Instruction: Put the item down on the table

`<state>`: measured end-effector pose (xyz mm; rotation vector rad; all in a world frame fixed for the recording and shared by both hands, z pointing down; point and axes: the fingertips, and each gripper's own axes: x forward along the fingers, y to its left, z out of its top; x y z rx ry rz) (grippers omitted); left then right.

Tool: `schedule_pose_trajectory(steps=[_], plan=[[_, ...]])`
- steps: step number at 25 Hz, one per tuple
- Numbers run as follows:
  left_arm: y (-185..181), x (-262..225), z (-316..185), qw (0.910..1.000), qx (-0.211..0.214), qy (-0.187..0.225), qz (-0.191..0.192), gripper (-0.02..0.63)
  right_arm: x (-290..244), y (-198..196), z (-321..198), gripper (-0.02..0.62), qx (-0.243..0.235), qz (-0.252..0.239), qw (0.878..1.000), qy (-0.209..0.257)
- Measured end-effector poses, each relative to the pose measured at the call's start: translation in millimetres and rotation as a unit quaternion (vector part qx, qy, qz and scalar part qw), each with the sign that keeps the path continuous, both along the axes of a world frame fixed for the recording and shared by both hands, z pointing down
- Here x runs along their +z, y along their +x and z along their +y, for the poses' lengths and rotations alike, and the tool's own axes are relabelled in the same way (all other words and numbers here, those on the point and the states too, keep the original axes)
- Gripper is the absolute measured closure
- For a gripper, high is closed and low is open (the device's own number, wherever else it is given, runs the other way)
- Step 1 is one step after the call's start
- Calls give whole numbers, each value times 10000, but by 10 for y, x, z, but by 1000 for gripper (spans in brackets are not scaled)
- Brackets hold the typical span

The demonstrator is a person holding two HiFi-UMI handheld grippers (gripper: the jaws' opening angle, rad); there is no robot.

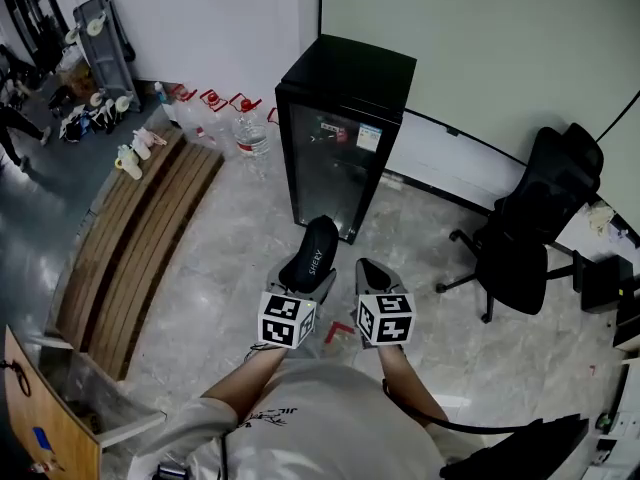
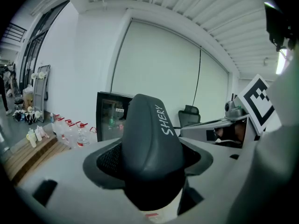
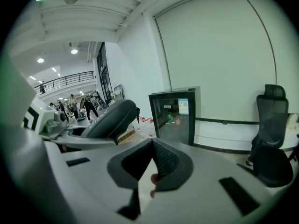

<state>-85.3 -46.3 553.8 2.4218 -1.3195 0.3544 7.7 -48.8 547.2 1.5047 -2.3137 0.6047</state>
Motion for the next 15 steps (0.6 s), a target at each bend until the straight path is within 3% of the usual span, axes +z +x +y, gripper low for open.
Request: schedule_pose_trajectory(steps=[7, 15], plan=[[-331, -88, -918, 9998, 177, 66, -9, 270, -116, -374, -892, 591, 137, -4, 9998, 123], [-217, -90, -1421, 9996, 273, -41, 19, 270, -104, -278, -1373, 591, 264, 17, 9996, 6]])
